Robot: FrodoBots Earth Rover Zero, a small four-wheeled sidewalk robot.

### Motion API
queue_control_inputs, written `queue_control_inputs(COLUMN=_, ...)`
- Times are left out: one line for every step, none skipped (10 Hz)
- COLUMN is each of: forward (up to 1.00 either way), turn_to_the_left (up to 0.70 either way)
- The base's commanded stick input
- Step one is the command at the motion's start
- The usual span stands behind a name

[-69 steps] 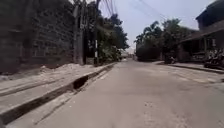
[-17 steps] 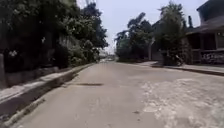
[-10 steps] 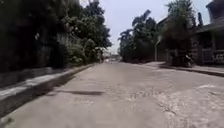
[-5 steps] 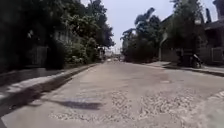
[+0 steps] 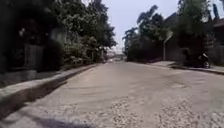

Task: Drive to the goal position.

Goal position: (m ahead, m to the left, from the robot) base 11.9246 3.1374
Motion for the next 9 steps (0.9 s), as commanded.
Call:
queue_control_inputs(forward=1.0, turn_to_the_left=0.02)
queue_control_inputs(forward=1.0, turn_to_the_left=0.02)
queue_control_inputs(forward=1.0, turn_to_the_left=0.02)
queue_control_inputs(forward=1.0, turn_to_the_left=0.02)
queue_control_inputs(forward=1.0, turn_to_the_left=0.02)
queue_control_inputs(forward=1.0, turn_to_the_left=0.02)
queue_control_inputs(forward=1.0, turn_to_the_left=0.02)
queue_control_inputs(forward=1.0, turn_to_the_left=0.02)
queue_control_inputs(forward=1.0, turn_to_the_left=0.02)
